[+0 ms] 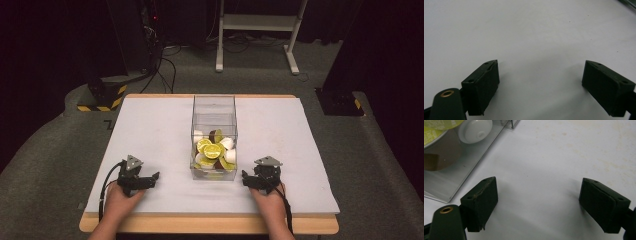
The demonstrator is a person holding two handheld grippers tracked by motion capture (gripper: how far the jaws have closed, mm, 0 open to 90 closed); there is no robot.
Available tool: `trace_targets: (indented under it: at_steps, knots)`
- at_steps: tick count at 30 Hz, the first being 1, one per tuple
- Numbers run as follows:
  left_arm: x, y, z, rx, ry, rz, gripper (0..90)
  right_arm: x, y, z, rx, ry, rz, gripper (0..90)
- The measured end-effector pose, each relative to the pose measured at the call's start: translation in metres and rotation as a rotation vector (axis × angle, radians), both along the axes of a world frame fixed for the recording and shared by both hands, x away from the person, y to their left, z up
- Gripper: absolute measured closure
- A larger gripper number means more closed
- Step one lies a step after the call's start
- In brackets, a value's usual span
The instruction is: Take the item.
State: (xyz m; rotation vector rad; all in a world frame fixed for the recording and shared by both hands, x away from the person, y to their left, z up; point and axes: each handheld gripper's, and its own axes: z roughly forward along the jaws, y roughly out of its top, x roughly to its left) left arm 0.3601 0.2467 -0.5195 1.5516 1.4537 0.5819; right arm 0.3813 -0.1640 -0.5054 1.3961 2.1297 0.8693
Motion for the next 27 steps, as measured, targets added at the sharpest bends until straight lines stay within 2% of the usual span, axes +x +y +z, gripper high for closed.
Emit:
trace_targets:
  at_steps: [23,27]
  knots:
    - [0.0001,-0.0001,-0.0001,-0.003,-0.001,0.002,14.4,0.0009,-0.0007,-0.0002,0.007,0.006,0.002,14.9]
    - [0.0001,-0.0001,-0.0001,-0.004,-0.001,0.003,14.4,0.0001,0.0001,0.0000,-0.003,0.000,-0.002,14.7]
